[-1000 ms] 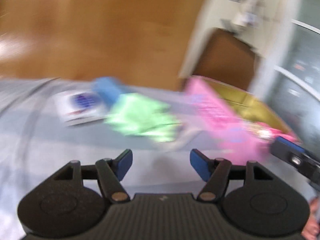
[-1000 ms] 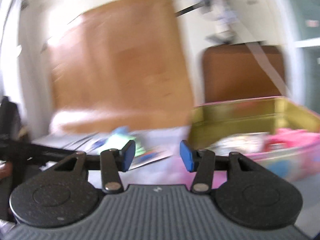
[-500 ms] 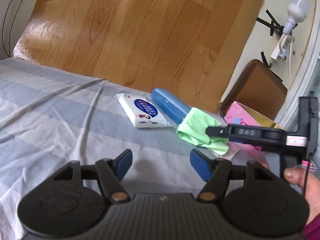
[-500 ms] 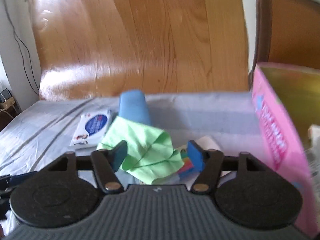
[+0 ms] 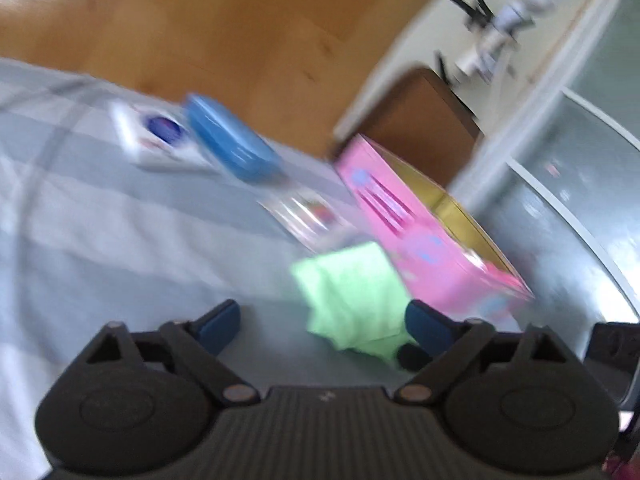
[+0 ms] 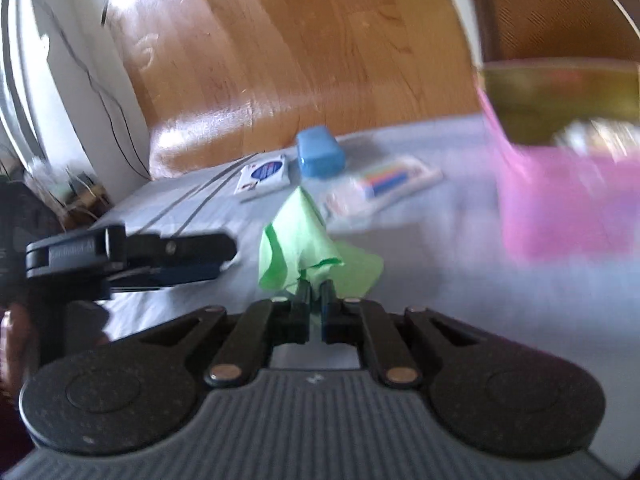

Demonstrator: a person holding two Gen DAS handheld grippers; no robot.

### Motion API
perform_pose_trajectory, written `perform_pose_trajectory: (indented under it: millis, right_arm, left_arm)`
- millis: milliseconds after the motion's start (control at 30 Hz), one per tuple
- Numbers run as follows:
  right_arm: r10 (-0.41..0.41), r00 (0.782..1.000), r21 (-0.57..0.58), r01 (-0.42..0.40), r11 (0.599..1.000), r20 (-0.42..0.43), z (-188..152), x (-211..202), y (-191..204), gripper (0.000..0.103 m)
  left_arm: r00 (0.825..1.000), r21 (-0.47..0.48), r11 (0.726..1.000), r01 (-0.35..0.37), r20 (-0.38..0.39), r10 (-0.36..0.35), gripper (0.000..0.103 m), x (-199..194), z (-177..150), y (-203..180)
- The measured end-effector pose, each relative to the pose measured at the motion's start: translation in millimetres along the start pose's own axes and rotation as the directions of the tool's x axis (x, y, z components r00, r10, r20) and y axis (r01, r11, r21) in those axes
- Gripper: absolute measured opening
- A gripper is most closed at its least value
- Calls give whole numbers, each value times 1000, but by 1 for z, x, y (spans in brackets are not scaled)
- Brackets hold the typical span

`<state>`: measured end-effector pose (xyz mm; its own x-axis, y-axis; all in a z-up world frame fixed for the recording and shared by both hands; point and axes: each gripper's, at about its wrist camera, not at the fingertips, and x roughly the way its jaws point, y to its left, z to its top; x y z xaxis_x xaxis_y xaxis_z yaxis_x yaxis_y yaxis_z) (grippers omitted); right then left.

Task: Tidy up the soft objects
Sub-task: 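Grasp the green cloth with the right gripper, then carry the green cloth over the pink tin and open the right gripper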

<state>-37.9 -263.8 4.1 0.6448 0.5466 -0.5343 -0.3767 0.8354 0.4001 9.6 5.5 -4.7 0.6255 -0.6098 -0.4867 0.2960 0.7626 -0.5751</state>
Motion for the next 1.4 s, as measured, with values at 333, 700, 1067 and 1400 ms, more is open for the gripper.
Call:
perform_pose_trajectory:
  millis: [333, 700, 1067, 1400]
  right_arm:
    - [20, 1000, -76, -18, 997, 21, -34, -41, 9, 13]
    - [-77, 993, -220, 95, 971, 87, -3, -10, 19, 58]
    - [-159, 982, -260, 181, 949, 105, 19, 19, 22, 9]
    - [-311, 849, -249, 441, 862, 428, 65, -47, -20, 10]
  left_arm:
    - [986, 20, 999, 27, -164, -23, 10, 36, -25, -43]
    - [999, -69, 996, -53, -7, 53, 76, 7, 23, -24]
    - [995, -119, 993, -9, -104, -3, 7, 58, 40, -21]
    - [985, 119, 977, 174, -29, -172, 8, 94, 104, -147]
